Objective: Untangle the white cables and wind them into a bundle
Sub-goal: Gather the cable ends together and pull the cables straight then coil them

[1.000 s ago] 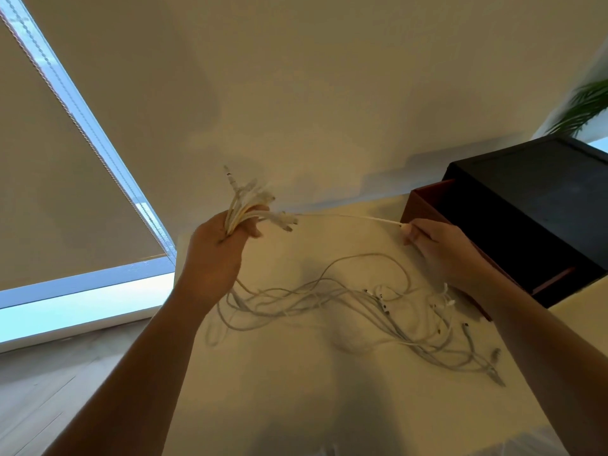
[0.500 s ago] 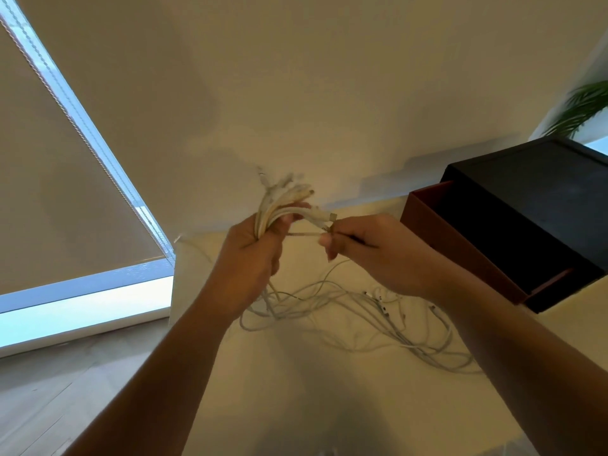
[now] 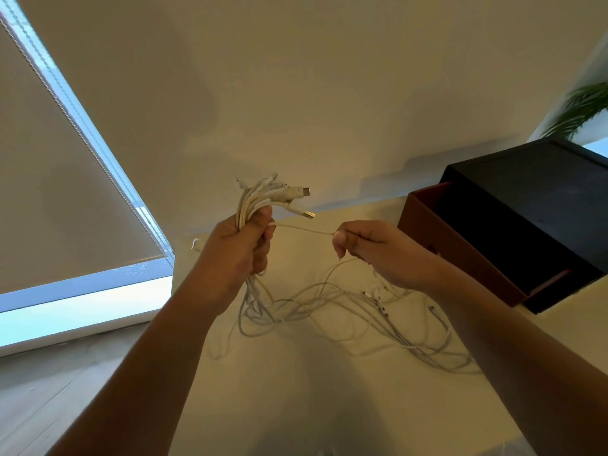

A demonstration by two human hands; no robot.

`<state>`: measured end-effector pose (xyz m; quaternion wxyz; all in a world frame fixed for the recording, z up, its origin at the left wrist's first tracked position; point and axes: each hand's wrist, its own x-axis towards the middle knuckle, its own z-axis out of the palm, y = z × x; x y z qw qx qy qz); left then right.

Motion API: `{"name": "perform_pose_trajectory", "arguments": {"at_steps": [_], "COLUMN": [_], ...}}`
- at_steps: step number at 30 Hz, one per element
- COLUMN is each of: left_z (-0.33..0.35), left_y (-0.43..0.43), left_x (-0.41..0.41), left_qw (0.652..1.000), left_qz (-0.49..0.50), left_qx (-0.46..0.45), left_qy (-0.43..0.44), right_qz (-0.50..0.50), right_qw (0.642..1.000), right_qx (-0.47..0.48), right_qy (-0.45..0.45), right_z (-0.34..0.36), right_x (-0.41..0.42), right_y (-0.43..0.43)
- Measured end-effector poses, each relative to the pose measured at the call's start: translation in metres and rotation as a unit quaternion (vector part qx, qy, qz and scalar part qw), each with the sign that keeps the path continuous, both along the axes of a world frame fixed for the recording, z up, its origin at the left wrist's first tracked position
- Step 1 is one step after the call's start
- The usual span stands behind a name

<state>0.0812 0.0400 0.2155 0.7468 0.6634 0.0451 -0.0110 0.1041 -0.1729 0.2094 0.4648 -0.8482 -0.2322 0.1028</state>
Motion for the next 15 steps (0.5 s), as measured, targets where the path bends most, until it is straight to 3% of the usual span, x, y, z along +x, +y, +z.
{"name": "perform_pose_trajectory", "arguments": {"at_steps": [5, 15], "left_z": [-0.003, -0.012], "left_y": [0.009, -0.006], "left_x": [0.002, -0.003], "left_qw": [0.999, 0.995], "left_qz": [0.013, -0.019], "left_qx": [0.053, 0.093], "left_qy": [-0.001, 0.001], "right_qz": [0.013, -0.055], "right_qw": [1.000, 0.977], "right_qx": [-0.006, -0.142], "right_qy": [-0.022, -0.152], "right_z": [-0.006, -0.024], "right_x": [0.001, 0.016], "right_y": [-0.005, -0.007]}}
